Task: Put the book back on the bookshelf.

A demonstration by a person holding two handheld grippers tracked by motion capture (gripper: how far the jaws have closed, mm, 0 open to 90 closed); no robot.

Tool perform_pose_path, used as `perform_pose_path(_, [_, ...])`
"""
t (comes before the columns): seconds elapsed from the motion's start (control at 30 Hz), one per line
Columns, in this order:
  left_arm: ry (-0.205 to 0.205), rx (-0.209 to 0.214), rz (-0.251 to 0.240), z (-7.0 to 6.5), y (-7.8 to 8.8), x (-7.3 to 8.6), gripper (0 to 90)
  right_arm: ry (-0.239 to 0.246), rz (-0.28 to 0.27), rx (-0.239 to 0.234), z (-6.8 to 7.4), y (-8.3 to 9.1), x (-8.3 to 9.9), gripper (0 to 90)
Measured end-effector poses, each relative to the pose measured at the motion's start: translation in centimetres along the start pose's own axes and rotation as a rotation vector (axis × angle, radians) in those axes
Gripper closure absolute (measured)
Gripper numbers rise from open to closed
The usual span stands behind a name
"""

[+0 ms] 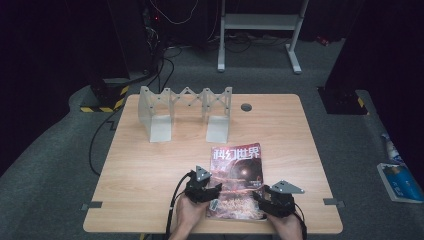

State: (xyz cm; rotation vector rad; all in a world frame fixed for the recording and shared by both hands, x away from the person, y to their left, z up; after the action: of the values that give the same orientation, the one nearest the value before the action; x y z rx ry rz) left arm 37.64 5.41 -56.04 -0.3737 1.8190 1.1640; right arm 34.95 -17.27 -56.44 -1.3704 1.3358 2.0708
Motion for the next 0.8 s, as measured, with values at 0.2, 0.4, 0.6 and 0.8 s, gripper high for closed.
perform_pose_path(0.2, [-0.001,-0.014,0.002,1.1,-0.1,-0.2,42.0,0.004,0.004,-0.009,0.5,-0.7,-0.4,46.7])
perform_pose_path(0.4, [0.006,-0.03,0.009,2.2,-0.2,-0.5,40.8,0.006,0.002,-0.014,1.2,-1.4,-0.7,46.7])
perform_pose_path(0.6, [0.012,-0.051,-0.007,3.1,-0.3,-0.6,39.9,0.009,0.006,-0.018,1.7,-2.0,-1.0,46.7])
perform_pose_path(0.8, [0.016,-0.067,-0.026,3.9,-0.4,-0.7,38.2,0.014,0.011,-0.023,2.2,-2.5,-1.3,46.7])
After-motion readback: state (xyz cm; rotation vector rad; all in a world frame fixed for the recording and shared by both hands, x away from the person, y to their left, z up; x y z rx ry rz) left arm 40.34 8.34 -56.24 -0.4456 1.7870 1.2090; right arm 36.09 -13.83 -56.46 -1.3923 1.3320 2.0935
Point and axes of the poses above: each handheld gripper's, and its own axes: y roughly backward along the jaws, x roughly out of its underside, z roughly to its left, the point moved 6 cm from there along -y, roughly forward along the jaws, and after that the axes turned 8 degrees about -z, right-handed, at the moved point
